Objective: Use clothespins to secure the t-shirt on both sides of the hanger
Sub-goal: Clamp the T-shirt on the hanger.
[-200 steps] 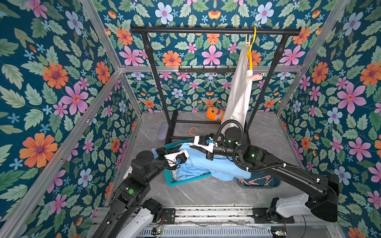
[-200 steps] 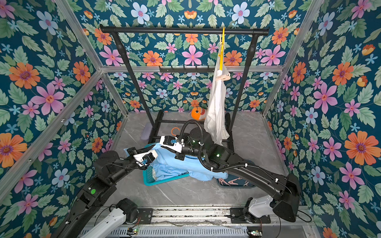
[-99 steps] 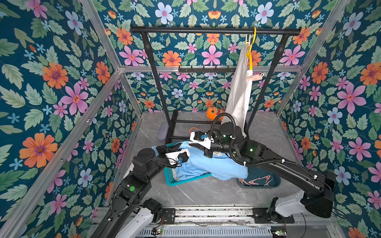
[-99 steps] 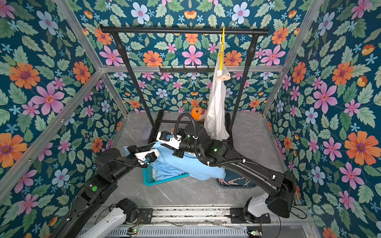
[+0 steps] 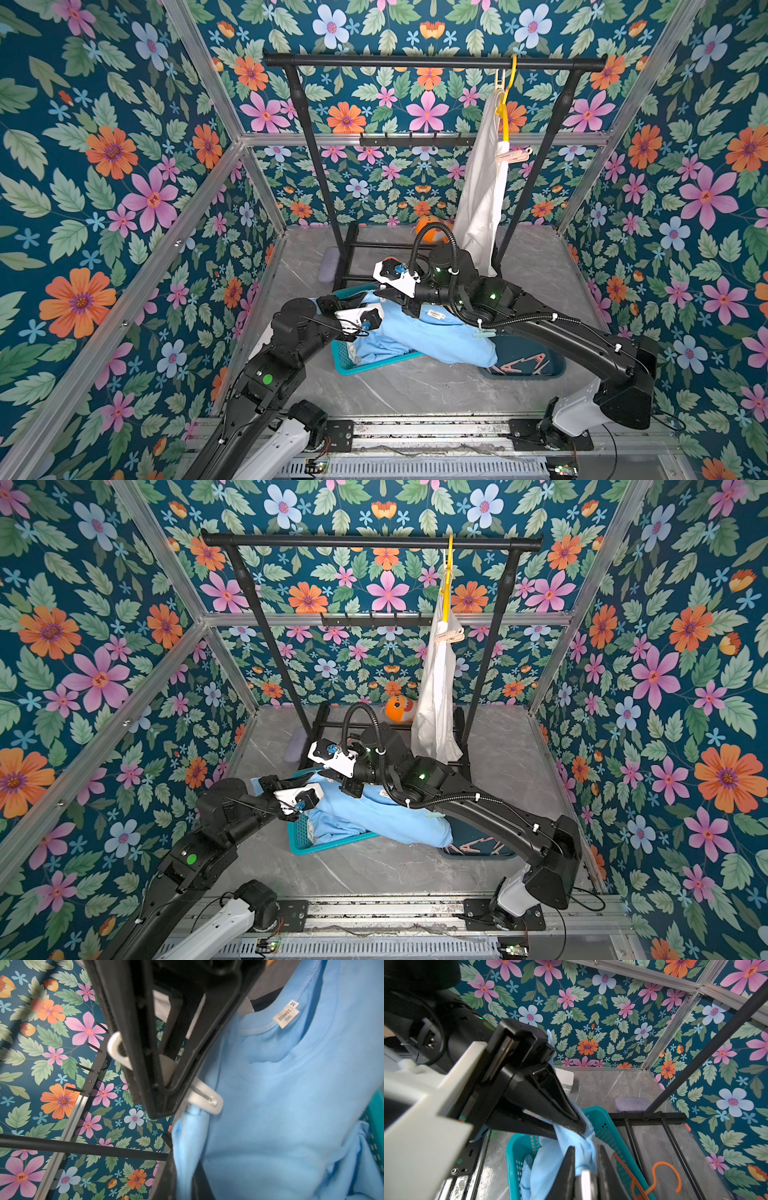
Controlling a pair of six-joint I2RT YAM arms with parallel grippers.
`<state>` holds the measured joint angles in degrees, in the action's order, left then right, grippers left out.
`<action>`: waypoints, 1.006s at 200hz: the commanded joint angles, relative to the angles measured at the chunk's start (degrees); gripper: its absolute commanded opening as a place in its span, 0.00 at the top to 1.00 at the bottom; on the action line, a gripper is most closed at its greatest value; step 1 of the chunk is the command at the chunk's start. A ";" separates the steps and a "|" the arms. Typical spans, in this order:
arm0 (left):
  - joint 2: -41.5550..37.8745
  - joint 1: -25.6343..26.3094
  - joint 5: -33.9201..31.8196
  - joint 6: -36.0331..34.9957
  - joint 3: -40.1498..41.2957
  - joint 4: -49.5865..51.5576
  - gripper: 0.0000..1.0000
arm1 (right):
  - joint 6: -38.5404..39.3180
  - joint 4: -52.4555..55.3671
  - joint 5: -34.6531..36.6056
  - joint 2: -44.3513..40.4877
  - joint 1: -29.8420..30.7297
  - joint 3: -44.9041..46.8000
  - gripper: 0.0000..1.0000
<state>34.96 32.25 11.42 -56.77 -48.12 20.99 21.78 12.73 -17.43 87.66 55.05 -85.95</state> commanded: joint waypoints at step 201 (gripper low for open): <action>-1.80 0.04 1.85 2.11 0.91 -10.98 1.00 | -4.38 -13.73 15.81 -11.28 2.63 3.70 0.11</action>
<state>33.06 32.29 13.45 -55.96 -47.62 11.77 18.22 9.47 -7.49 77.93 56.27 -82.83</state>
